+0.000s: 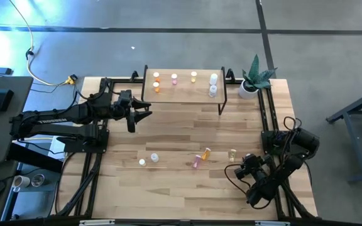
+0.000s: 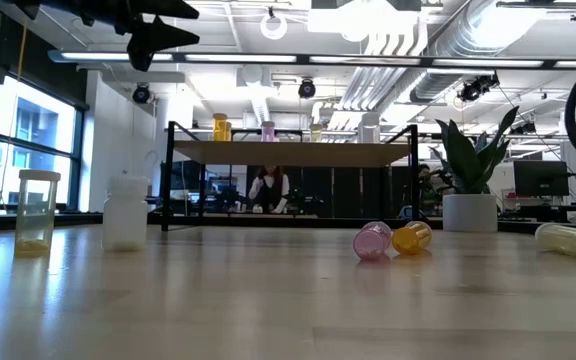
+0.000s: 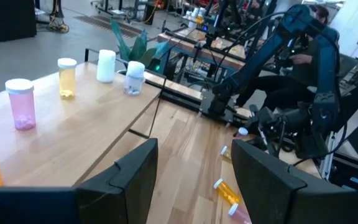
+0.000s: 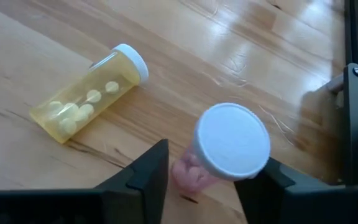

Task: Pick and place medicine bottles onto shelf by color
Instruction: Put the right pink pill bottle on the shelf aligned with the other pink pill bottle

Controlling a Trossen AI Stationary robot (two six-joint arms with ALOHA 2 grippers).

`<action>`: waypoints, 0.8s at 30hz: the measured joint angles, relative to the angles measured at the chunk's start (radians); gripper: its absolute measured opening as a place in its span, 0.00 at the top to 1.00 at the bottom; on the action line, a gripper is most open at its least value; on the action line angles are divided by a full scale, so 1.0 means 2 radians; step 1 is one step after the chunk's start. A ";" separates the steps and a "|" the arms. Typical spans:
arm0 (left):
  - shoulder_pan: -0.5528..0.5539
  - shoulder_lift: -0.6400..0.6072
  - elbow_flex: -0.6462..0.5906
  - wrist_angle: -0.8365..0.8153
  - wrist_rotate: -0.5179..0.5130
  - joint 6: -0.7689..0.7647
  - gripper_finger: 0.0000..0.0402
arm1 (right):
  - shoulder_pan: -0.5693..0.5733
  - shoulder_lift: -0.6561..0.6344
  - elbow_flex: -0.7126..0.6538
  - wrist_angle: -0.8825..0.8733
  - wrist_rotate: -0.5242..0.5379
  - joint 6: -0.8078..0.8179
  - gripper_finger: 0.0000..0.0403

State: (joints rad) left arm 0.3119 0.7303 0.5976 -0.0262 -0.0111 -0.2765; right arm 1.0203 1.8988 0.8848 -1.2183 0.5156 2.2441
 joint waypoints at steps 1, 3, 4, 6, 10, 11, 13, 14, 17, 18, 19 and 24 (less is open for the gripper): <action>0.000 0.000 0.000 0.003 0.000 0.000 0.51 | 0.000 0.000 0.000 0.000 0.000 0.000 0.66; 0.000 0.000 0.000 0.009 0.000 0.000 0.51 | 0.000 0.000 0.000 0.000 0.000 0.000 0.71; 0.000 0.000 0.000 0.013 0.000 0.000 0.51 | 0.000 0.000 0.000 0.000 0.001 0.000 0.73; 0.000 0.000 0.000 0.019 0.000 0.000 0.51 | 0.000 0.000 0.000 -0.001 0.002 0.000 0.76; 0.000 0.000 0.000 0.019 0.000 0.000 0.51 | 0.000 0.000 0.002 0.000 0.002 0.000 0.78; 0.000 0.000 0.000 0.019 0.000 0.000 0.51 | 0.000 -0.001 0.004 0.000 0.002 -0.001 0.78; 0.000 0.000 0.000 0.019 0.000 0.004 0.51 | 0.000 -0.003 0.009 0.000 0.002 -0.001 0.78; 0.000 0.000 0.000 0.019 0.000 0.008 0.51 | 0.000 -0.005 0.012 0.000 0.002 -0.001 0.78; 0.000 0.000 0.000 0.019 0.000 0.015 0.51 | -0.001 -0.012 0.023 0.000 0.004 0.000 0.78; 0.000 0.000 0.000 0.019 0.000 0.018 0.51 | -0.002 -0.015 0.028 0.000 0.006 -0.001 0.78; 0.000 0.000 0.000 0.019 0.000 0.023 0.51 | -0.004 -0.020 0.033 0.001 0.007 -0.001 0.79; 0.000 0.000 0.000 0.019 0.000 0.044 0.51 | -0.020 -0.054 0.065 -0.001 0.027 -0.003 0.79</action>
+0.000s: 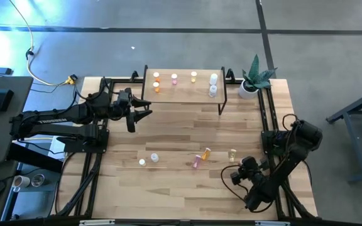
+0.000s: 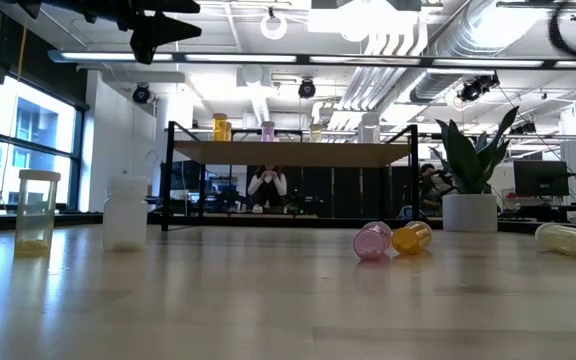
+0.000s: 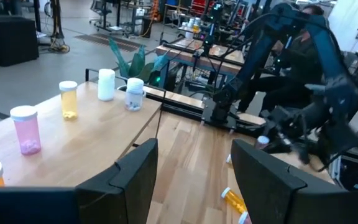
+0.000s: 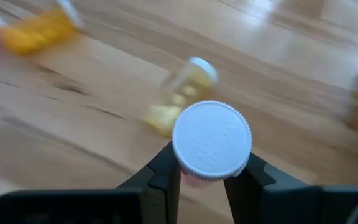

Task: Pick and place medicine bottles onto shelf by color
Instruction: Put the right pink pill bottle on the shelf aligned with the other pink pill bottle

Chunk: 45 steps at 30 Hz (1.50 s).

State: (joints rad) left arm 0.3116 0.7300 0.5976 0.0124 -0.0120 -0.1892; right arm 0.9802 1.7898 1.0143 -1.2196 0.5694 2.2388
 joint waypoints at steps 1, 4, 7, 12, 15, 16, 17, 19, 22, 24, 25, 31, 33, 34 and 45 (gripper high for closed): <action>0.000 0.000 0.000 0.000 0.000 0.004 0.51 | -0.004 -0.009 0.007 0.000 0.003 -0.004 0.79; 0.000 0.000 0.000 0.000 0.003 0.019 0.51 | -0.020 -0.035 0.029 -0.001 0.016 -0.016 0.79; 0.000 0.000 0.000 0.000 0.004 0.037 0.51 | -0.040 -0.060 0.049 0.000 0.021 -0.037 0.79; 0.000 0.000 0.000 0.000 0.014 0.070 0.51 | -0.081 -0.099 0.081 0.017 0.025 -0.097 0.79; 0.000 0.000 0.000 0.000 0.026 0.082 0.51 | -0.109 -0.120 0.098 0.036 0.029 -0.143 0.79; 0.000 0.000 0.000 -0.001 0.031 0.083 0.51 | -0.119 -0.126 0.102 0.040 0.029 -0.160 0.79; 0.000 0.000 0.000 -0.001 0.037 0.083 0.51 | -0.128 -0.132 0.104 0.048 0.029 -0.175 0.79; 0.000 0.000 0.000 -0.004 0.052 0.083 0.51 | -0.147 -0.141 0.108 0.068 0.029 -0.211 0.79; 0.000 0.000 0.000 -0.015 0.078 0.083 0.51 | -0.174 -0.153 0.112 0.107 0.029 -0.266 0.79; 0.000 0.000 0.000 -0.024 0.093 0.078 0.51 | -0.191 -0.157 0.113 0.142 0.026 -0.308 0.79; 0.000 0.000 0.000 -0.029 0.102 0.074 0.51 | -0.200 -0.158 0.113 0.158 0.023 -0.330 0.79; 0.000 0.000 0.000 -0.052 0.137 0.070 0.51 | -0.259 -0.160 0.113 0.266 -0.022 -0.466 0.79; 0.000 0.000 0.000 -0.053 0.146 0.070 0.51 | -0.278 -0.159 0.113 0.301 -0.040 -0.510 0.79; 0.000 0.000 0.000 -0.053 0.151 0.070 0.51 | -0.287 -0.159 0.113 0.318 -0.046 -0.531 0.79; -0.024 0.000 0.000 -0.036 0.167 0.030 0.51 | -0.359 -0.159 0.113 0.482 -0.080 -0.705 0.79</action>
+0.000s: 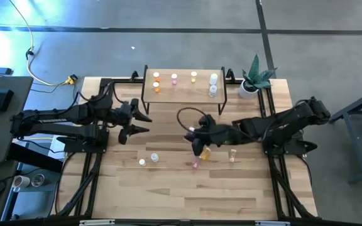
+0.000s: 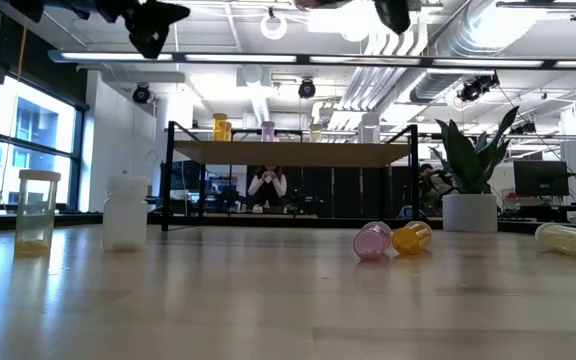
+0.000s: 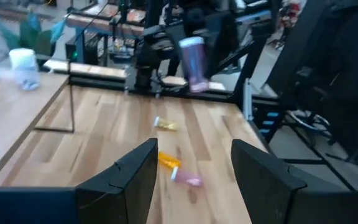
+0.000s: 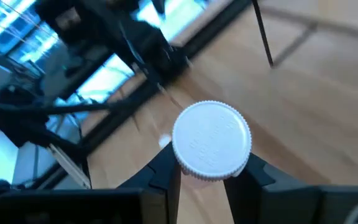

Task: Pick and place medicine bottles onto shelf by color
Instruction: Put the right pink pill bottle on the shelf aligned with the other pink pill bottle

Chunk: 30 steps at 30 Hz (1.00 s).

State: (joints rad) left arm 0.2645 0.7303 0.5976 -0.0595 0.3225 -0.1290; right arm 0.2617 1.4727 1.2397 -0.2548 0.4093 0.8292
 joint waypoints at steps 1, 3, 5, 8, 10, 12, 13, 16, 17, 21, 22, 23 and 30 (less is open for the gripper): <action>-0.004 0.000 0.000 0.006 0.000 0.001 0.51 | -0.006 0.000 0.000 0.015 0.000 -0.014 0.79; -0.015 0.000 0.000 0.022 0.000 0.001 0.51 | -0.019 0.000 0.000 0.046 0.000 -0.044 0.79; -0.025 0.003 0.000 0.042 0.000 0.005 0.51 | -0.031 0.000 0.000 0.079 0.000 -0.075 0.79; -0.037 0.015 0.000 0.068 -0.002 0.008 0.51 | -0.048 0.000 0.000 0.121 -0.003 -0.123 0.79; -0.041 0.025 0.000 0.091 -0.005 -0.002 0.51 | -0.060 0.000 0.000 0.147 -0.023 -0.152 0.79; -0.042 0.039 0.000 0.114 -0.007 -0.020 0.51 | -0.073 0.000 0.000 0.172 -0.049 -0.176 0.79; -0.042 0.047 0.000 0.127 -0.008 -0.028 0.51 | -0.080 0.000 0.000 0.182 -0.063 -0.186 0.79; -0.042 0.073 0.000 0.173 -0.010 -0.036 0.51 | -0.101 0.000 0.000 0.201 -0.109 -0.208 0.79; -0.042 0.081 0.000 0.189 -0.010 -0.035 0.51 | -0.108 0.000 0.003 0.201 -0.125 -0.212 0.79; -0.042 0.108 0.000 0.247 -0.042 -0.035 0.51 | -0.133 0.001 0.015 0.197 -0.201 -0.223 0.79; -0.041 0.113 0.000 0.257 -0.056 -0.038 0.51 | -0.139 0.001 0.018 0.191 -0.217 -0.223 0.79; -0.041 0.118 0.000 0.267 -0.069 -0.039 0.51 | -0.144 0.001 0.022 0.182 -0.234 -0.222 0.79; -0.041 0.145 0.000 0.318 -0.101 -0.040 0.51 | -0.171 0.001 0.031 0.139 -0.301 -0.220 0.79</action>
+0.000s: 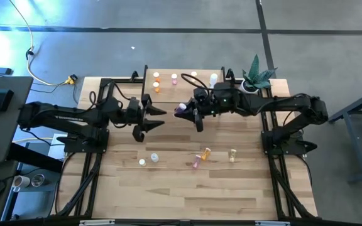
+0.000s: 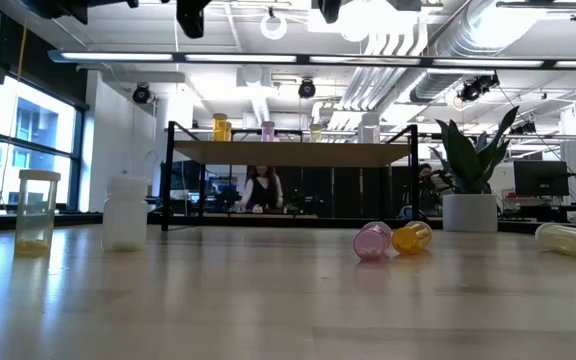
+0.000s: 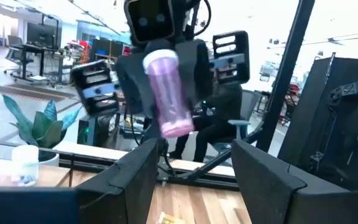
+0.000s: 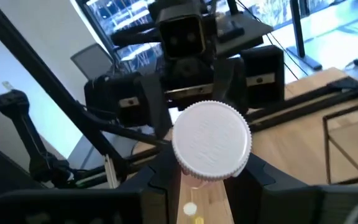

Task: Pick and place medicine bottles onto shelf by color
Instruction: Put the right pink pill bottle on the shelf aligned with the other pink pill bottle

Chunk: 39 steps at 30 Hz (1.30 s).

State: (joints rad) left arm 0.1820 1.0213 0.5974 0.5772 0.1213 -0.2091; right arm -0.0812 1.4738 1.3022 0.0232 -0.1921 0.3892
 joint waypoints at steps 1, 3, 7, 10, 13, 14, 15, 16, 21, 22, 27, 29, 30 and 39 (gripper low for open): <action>0.000 0.005 0.000 0.005 0.000 0.000 0.51 | -0.003 0.000 0.000 -0.003 -0.002 0.003 0.79; 0.000 0.016 0.000 0.010 -0.001 0.000 0.51 | -0.010 0.000 0.000 -0.014 -0.011 0.007 0.79; 0.000 0.038 0.000 0.015 -0.006 -0.011 0.51 | -0.019 0.005 0.000 -0.025 -0.023 0.008 0.79; 0.000 0.054 0.000 0.029 -0.015 -0.013 0.51 | -0.023 0.008 0.000 -0.028 -0.027 0.014 0.79; 0.000 0.071 0.000 0.059 -0.016 -0.013 0.51 | -0.025 0.009 0.000 -0.033 -0.028 0.015 0.79; 0.000 0.076 0.000 0.066 -0.016 -0.013 0.51 | -0.027 0.009 0.000 -0.036 -0.028 0.017 0.79; 0.000 0.081 0.000 0.069 -0.018 -0.013 0.51 | -0.028 0.009 0.000 -0.037 -0.028 0.020 0.79; 0.000 0.085 0.000 0.072 -0.021 -0.013 0.51 | -0.028 0.010 0.000 -0.038 -0.029 0.023 0.79; 0.000 0.105 0.019 0.072 -0.022 -0.012 0.51 | -0.028 0.010 0.000 -0.048 -0.031 0.029 0.79; 0.000 0.109 0.023 0.072 -0.022 -0.011 0.51 | -0.028 0.009 0.000 -0.048 -0.031 0.032 0.79; 0.000 0.120 0.034 0.069 -0.024 0.000 0.51 | -0.029 0.008 0.000 -0.048 -0.030 0.043 0.79; 0.000 0.120 0.035 0.063 -0.024 0.000 0.51 | -0.029 0.009 0.000 -0.048 -0.029 0.052 0.79; 0.000 0.120 0.035 0.060 -0.023 0.001 0.51 | -0.029 0.009 0.000 -0.049 -0.028 0.054 0.79; 0.000 0.120 0.035 0.054 -0.027 0.031 0.51 | -0.029 0.009 0.000 -0.066 -0.022 0.084 0.79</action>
State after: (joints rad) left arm 0.1829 1.2621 0.6666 0.6846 0.0674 -0.1465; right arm -0.1394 1.4925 1.3025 -0.1085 -0.2371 0.5574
